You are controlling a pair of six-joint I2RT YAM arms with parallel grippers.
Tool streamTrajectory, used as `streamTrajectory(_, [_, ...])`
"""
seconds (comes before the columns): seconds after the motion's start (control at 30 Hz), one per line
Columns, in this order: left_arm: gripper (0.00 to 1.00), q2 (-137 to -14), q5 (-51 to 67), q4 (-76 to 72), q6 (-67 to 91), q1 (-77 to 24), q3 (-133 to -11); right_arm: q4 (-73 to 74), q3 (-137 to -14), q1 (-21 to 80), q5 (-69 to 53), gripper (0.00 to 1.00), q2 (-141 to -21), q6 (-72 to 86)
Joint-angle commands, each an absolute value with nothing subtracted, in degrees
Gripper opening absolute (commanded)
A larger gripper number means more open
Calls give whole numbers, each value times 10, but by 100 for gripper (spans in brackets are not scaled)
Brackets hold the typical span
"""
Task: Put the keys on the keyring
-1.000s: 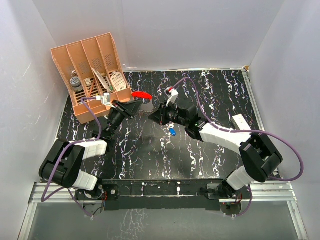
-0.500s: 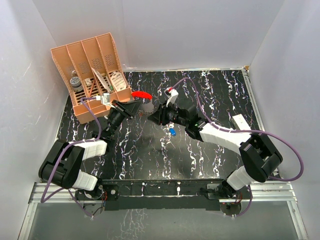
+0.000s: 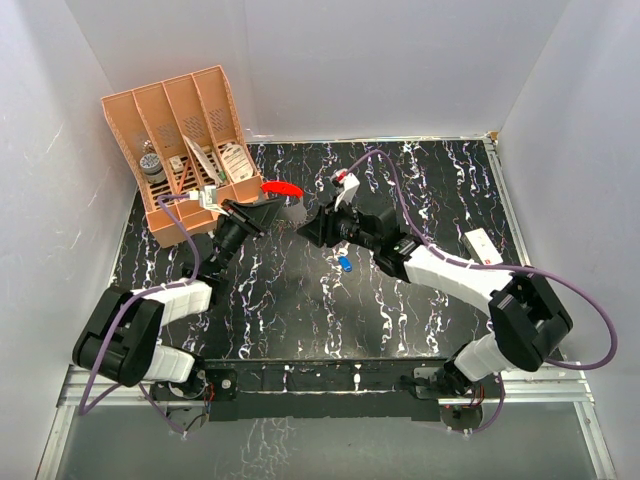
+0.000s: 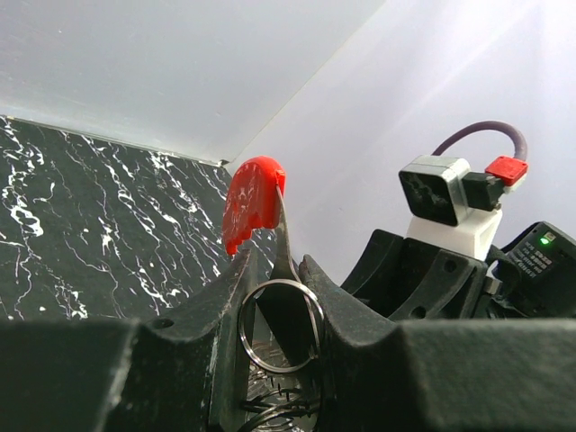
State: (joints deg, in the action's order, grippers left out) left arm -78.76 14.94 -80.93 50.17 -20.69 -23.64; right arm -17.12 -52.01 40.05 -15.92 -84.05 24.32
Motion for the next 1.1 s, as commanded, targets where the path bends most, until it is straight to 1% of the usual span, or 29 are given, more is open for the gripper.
streamTrajectory(0.0, [0,-761,139,-818,504,-206,-259,-186,-552,399,-143,30,-813,207])
streamTrajectory(0.17, [0,-759,140,-808,510,-205,-264,-181,-563,399,-148,30,-817,193])
streamTrajectory(0.47, [0,-747,138,-781,518,-206,-267,-182,-577,399,-157,36,-829,187])
streamTrajectory(1.07, [0,-720,119,-661,552,-205,-295,-177,-576,399,-149,37,-819,176])
